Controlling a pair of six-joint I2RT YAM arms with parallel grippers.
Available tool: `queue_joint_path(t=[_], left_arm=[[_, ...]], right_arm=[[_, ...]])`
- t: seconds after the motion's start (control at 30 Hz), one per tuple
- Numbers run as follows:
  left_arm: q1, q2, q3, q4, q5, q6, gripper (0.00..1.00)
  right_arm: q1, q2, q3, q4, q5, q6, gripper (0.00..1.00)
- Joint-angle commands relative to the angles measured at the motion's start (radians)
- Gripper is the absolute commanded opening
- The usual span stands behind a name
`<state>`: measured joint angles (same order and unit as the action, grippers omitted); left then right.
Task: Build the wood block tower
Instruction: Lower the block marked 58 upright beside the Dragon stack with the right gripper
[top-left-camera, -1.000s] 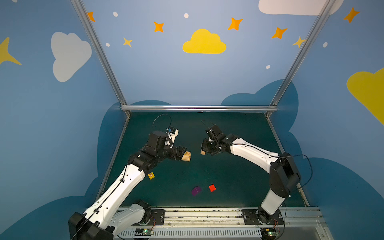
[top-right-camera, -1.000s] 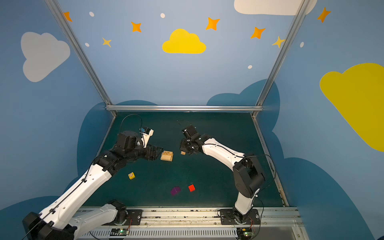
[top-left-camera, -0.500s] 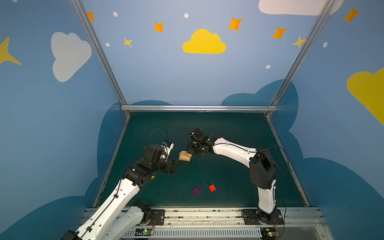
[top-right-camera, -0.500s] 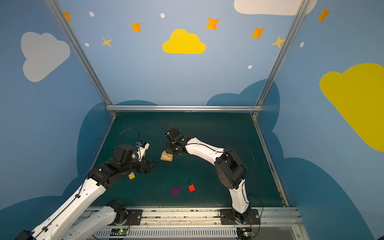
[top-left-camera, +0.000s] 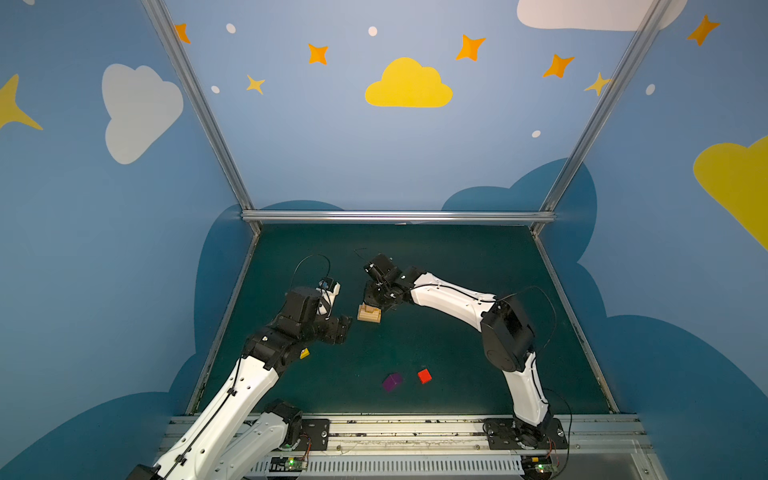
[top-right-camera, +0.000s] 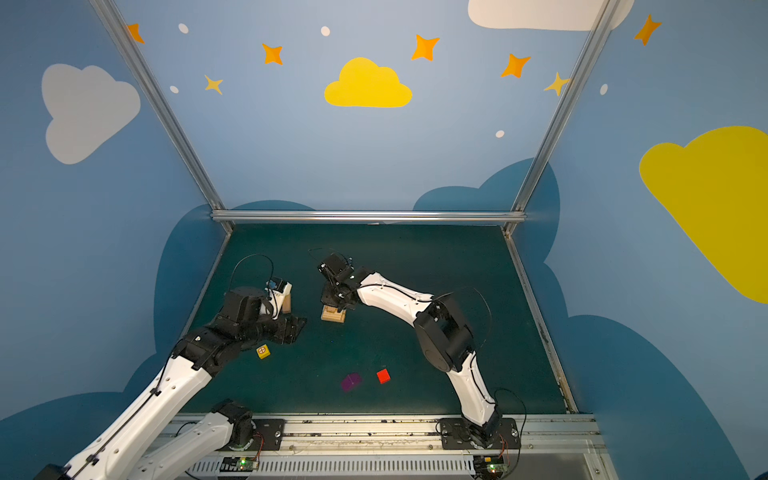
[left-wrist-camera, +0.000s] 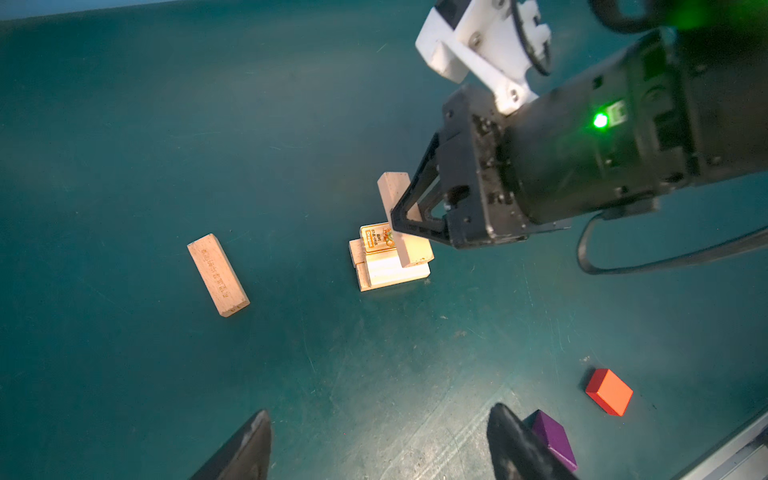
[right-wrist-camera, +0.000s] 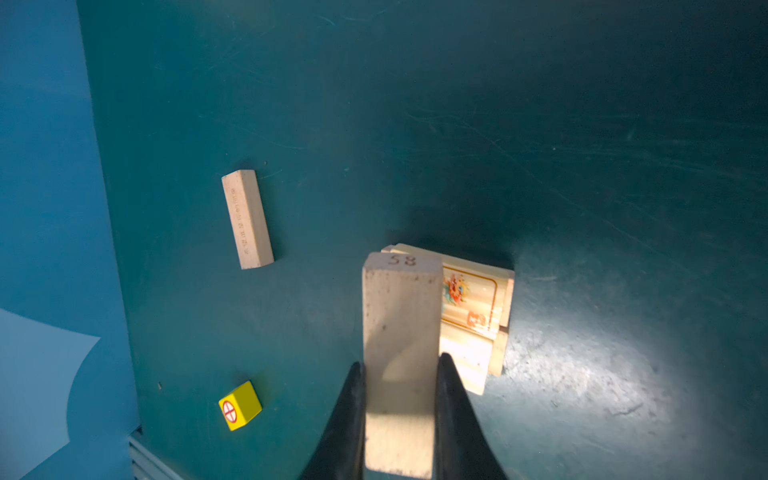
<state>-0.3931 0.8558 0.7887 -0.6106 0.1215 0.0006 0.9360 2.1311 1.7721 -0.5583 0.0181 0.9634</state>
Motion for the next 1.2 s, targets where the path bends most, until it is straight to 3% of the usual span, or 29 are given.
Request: queue_joint_path(t=[0.0,0.27,1.17], left_arm=[[0.005,-0.014,-0.004,0.008,-0.003,0.003,0.81],[0.01,-0.026,-0.006,0.009,-0.014,0.004,0.81],[0.013,-0.03,-0.012,0.012,-0.011,0.004,0.81]], right_arm=[[0.019,0.038,0.064,-0.08,0.039,0.001,0.0],[0.043,0.112,0.196,-0.216,0.086,0.02,0.0],[0.05,0.194,0.314,-0.382,0.174,0.085,0.0]])
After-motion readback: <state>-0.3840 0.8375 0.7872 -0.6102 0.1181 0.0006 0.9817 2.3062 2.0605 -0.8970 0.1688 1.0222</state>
